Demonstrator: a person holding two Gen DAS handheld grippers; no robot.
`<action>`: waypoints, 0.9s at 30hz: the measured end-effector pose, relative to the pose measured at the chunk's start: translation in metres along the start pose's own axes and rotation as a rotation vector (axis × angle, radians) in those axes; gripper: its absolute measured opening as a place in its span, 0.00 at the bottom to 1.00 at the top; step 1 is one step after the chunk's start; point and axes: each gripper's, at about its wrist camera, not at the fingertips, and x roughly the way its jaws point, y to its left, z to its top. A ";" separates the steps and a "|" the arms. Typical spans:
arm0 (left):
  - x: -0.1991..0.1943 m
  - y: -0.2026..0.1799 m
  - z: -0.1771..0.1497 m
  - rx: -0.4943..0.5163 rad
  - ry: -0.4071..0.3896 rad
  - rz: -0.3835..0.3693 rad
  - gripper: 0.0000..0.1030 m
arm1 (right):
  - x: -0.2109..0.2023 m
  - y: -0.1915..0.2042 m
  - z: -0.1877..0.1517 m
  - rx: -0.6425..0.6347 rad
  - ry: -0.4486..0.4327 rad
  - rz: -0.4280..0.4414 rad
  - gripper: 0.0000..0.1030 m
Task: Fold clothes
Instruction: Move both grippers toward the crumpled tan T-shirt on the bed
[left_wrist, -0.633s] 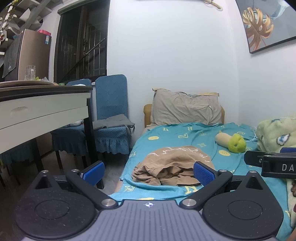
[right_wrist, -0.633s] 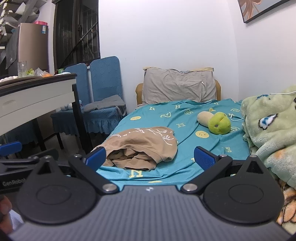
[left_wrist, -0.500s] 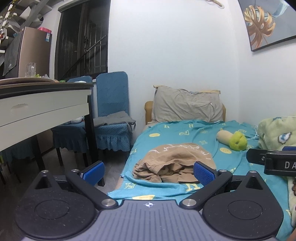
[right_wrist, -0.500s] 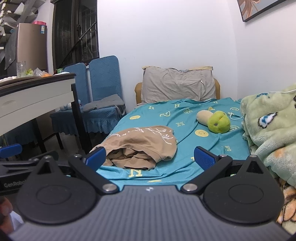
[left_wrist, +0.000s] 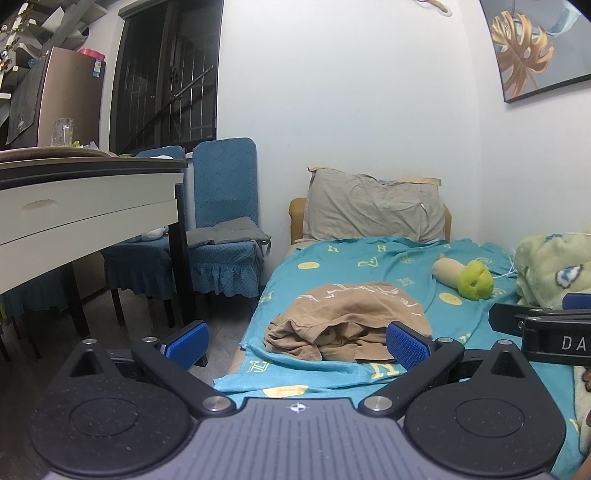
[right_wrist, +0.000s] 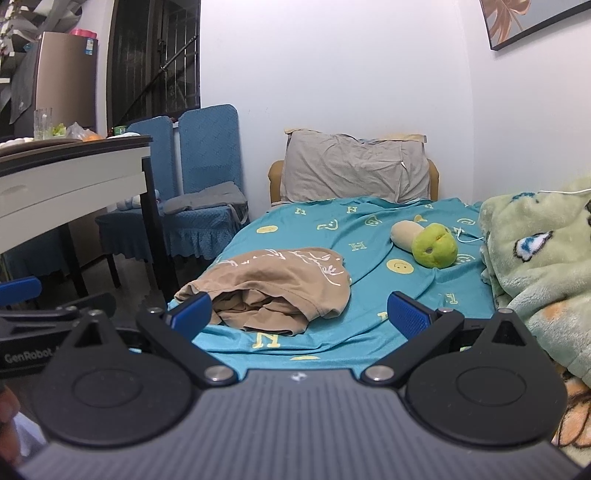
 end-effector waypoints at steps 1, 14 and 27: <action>0.000 0.000 0.000 0.000 0.000 0.001 1.00 | 0.000 0.000 0.000 -0.001 -0.001 0.002 1.00; -0.002 -0.001 0.001 0.014 0.001 0.012 1.00 | -0.002 -0.002 0.000 0.022 -0.002 0.017 1.00; -0.002 -0.001 0.001 0.008 0.005 0.011 1.00 | -0.004 0.001 0.003 0.024 -0.001 0.009 1.00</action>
